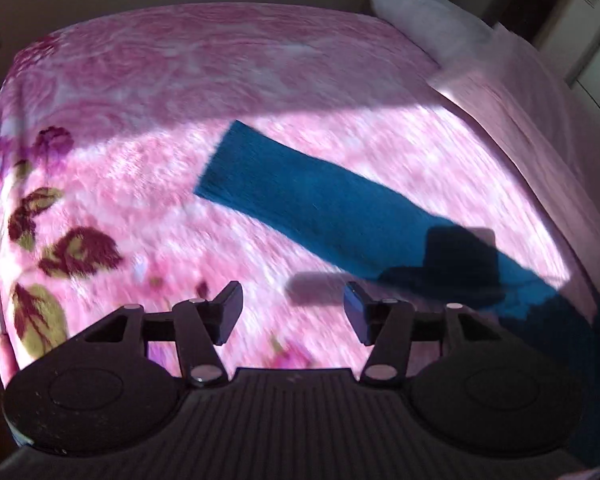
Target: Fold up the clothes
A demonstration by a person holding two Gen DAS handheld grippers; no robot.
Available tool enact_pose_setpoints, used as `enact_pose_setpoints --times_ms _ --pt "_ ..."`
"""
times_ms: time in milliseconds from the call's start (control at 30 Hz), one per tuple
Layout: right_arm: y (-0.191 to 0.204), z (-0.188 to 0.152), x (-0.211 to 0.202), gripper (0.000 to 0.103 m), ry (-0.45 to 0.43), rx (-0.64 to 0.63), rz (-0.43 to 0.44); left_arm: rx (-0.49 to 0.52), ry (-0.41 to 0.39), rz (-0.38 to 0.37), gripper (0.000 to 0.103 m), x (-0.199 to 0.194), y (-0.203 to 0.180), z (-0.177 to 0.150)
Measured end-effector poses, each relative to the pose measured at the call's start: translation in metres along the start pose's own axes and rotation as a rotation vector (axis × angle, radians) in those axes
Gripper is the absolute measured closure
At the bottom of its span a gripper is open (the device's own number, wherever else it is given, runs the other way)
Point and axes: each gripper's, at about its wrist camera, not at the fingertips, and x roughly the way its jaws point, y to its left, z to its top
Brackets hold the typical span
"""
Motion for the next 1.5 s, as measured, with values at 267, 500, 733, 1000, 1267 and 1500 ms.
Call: enact_pose_setpoints --times_ms 267,500,733,1000,1267,1500 --pt "0.077 -0.126 -0.030 0.033 0.210 -0.032 0.084 -0.008 -0.049 0.015 0.097 0.072 0.022 0.058" --pt "0.122 -0.158 -0.046 0.033 0.207 -0.137 0.077 0.558 -0.392 -0.005 0.095 0.045 -0.017 0.083" --pt "0.130 -0.168 -0.058 0.033 0.184 -0.211 0.063 0.744 -0.304 0.282 0.076 0.091 -0.016 0.065" --pt "0.137 -0.190 -0.103 0.033 0.094 -0.480 0.150 0.730 -0.089 -0.130 0.084 -0.003 -0.071 -0.032" --pt "0.117 -0.264 -0.103 0.033 0.125 -0.770 0.236 0.957 0.153 -0.522 0.086 -0.083 -0.113 -0.216" --pt "0.029 -0.312 -0.136 0.033 0.227 -0.749 0.262 0.924 0.273 -0.256 0.087 -0.144 -0.042 -0.280"
